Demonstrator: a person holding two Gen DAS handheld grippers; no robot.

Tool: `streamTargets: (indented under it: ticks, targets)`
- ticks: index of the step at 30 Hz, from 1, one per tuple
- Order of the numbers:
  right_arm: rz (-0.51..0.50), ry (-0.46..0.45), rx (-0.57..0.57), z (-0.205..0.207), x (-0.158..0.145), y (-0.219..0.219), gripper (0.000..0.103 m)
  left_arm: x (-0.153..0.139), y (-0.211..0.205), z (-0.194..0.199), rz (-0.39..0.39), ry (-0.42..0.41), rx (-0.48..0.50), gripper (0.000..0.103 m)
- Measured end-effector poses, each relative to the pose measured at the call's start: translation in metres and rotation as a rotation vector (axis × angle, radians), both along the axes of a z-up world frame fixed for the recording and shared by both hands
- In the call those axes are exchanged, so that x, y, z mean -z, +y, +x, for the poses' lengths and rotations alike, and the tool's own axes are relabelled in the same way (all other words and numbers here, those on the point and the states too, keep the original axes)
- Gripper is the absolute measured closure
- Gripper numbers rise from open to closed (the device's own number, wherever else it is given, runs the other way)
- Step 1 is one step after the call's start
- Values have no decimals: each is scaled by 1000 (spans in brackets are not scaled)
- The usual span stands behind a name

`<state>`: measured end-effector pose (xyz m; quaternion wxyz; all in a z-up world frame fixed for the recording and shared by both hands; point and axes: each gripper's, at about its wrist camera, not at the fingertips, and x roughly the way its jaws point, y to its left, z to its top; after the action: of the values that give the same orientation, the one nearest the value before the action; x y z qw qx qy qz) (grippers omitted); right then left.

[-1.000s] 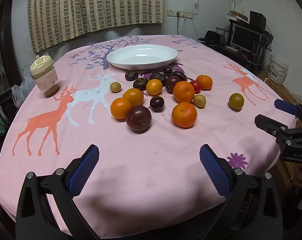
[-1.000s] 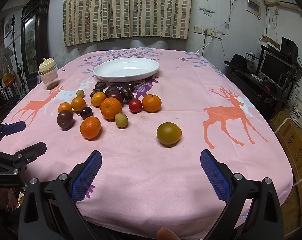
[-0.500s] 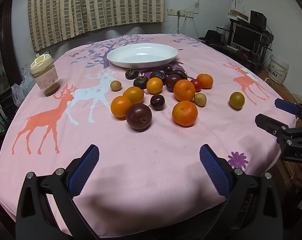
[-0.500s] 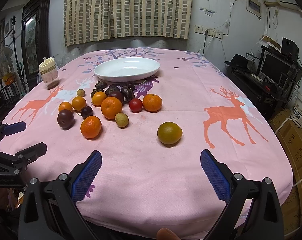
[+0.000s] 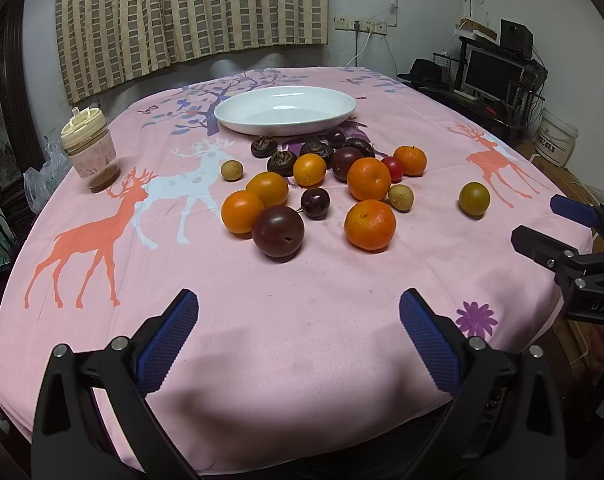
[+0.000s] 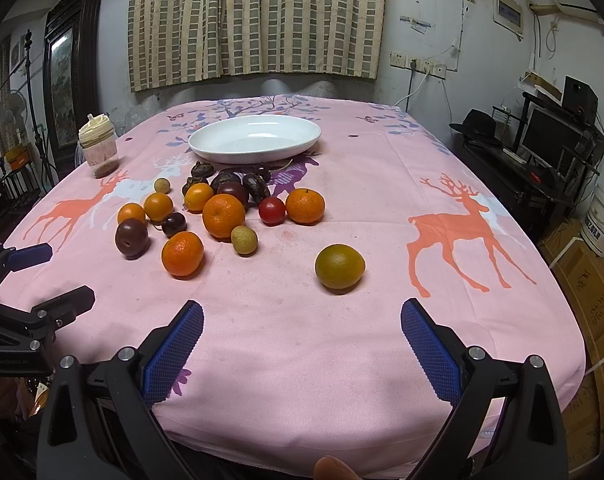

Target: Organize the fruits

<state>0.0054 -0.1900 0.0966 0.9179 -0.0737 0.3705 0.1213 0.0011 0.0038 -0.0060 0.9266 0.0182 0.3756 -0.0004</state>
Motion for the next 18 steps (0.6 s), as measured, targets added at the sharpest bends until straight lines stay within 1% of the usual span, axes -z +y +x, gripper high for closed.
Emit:
streamTargets:
  ticks: [13,18]
  targets:
    - [3,-6,2,4,-1,1,4,2,1,-1,1,-1,-2,5]
    - [1,-7,1,-1,-2,0,4,2,1,-1,1,2,-1,5]
